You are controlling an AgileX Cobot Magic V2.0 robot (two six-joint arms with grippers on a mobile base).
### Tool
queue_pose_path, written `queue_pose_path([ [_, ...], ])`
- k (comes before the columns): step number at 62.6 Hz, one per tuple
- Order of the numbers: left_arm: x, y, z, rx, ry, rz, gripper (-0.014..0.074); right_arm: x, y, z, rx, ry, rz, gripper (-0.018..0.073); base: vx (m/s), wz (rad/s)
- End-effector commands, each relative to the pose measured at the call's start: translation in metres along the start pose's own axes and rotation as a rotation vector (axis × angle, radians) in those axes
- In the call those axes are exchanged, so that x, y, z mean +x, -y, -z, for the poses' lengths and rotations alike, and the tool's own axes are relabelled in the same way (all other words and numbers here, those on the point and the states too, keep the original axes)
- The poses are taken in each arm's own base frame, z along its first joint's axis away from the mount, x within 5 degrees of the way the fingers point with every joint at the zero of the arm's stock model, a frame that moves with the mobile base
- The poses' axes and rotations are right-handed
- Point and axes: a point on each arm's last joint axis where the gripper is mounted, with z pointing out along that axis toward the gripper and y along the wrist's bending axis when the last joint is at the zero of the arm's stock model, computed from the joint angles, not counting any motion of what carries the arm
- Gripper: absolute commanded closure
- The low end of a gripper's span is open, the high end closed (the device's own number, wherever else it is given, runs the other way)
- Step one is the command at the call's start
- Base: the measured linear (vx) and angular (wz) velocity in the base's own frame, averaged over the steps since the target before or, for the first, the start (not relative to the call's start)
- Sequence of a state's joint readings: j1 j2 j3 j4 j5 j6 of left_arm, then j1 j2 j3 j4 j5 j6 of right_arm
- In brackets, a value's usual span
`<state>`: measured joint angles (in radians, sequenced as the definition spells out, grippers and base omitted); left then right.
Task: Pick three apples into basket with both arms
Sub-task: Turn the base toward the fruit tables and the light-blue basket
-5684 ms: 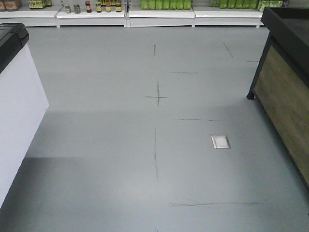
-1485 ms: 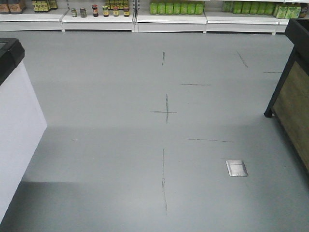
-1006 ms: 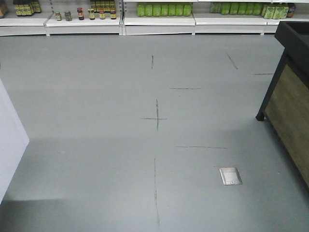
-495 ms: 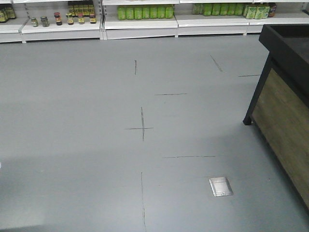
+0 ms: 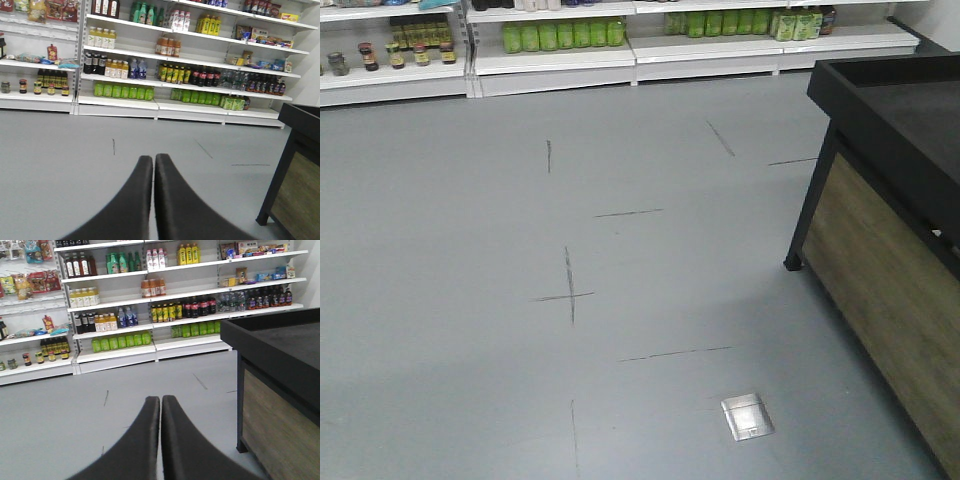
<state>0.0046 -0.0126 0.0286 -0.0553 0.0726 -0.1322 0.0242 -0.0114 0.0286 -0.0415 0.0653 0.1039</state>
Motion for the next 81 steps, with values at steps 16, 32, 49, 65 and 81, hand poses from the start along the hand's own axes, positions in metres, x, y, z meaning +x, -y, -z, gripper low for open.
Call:
queue_pose_path([
  [16, -0.0157, 0.0027, 0.0019, 0.019, 0.106, 0.011, 0.0603, -0.0031, -0.0002, 0.0006, -0.003, 0.074, 0.013, 0.0564, 0.23, -0.36],
  [32, -0.0157, 0.0027, 0.0019, 0.019, 0.106, 0.011, 0.0603, -0.0031, -0.0002, 0.0006, -0.003, 0.074, 0.013, 0.0564, 0.15, -0.52],
  [49, -0.0157, 0.0027, 0.0019, 0.019, 0.106, 0.011, 0.0603, -0.0031, -0.0002, 0.0006, -0.003, 0.074, 0.013, 0.0564, 0.11, -0.51],
  [65, -0.0157, 0.0027, 0.0019, 0.019, 0.106, 0.011, 0.0603, -0.0031, -0.0002, 0.0006, -0.003, 0.074, 0.013, 0.0564, 0.09, -0.42],
  [81, -0.0157, 0.0027, 0.0019, 0.019, 0.106, 0.011, 0.0603, -0.0031, -0.0002, 0.0006, -0.003, 0.074, 0.013, 0.0564, 0.06, -0.38],
])
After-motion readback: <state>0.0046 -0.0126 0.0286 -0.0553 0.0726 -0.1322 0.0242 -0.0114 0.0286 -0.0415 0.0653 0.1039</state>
